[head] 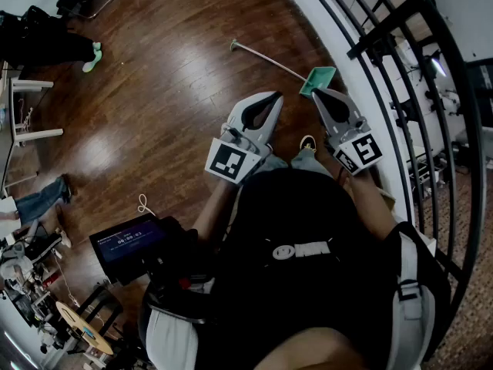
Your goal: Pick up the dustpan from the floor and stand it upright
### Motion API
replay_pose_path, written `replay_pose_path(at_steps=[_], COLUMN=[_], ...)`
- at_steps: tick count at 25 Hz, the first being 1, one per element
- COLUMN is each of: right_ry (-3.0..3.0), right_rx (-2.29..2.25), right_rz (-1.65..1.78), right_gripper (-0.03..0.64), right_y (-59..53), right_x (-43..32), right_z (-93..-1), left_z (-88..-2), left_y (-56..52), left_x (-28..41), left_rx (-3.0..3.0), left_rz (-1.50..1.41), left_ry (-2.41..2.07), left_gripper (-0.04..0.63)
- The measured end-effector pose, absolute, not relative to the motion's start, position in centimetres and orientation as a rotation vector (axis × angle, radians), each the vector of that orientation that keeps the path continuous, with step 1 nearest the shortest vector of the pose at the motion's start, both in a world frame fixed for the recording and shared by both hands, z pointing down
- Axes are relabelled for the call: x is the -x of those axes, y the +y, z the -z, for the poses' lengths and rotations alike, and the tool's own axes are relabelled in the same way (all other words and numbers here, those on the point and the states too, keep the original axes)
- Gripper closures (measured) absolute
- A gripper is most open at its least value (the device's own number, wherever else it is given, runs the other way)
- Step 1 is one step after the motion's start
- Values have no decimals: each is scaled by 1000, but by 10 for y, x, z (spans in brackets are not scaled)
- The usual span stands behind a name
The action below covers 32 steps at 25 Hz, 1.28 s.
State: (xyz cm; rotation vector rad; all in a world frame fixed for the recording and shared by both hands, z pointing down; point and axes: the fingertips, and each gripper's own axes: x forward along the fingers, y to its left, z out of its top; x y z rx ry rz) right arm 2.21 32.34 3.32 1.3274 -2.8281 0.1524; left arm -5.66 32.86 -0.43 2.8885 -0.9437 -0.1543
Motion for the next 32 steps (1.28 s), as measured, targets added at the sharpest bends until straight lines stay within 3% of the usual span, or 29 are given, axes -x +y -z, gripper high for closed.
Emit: replay_pose_path(at_steps=[20, 32], right_ry=[-2802, -2899], right_rx=[-1344, -1289], right_rz=[-125, -235], right_gripper=[614, 614], right_y=[318, 174], right_x=[-34, -104], right_z=[-27, -36], left_z=[13, 2], left_y=[326, 191], left_x=[54, -20], left_rx=[-2920, -2862], left_rz=[145, -31], left_ry=[-914, -998], left_gripper=[581, 581])
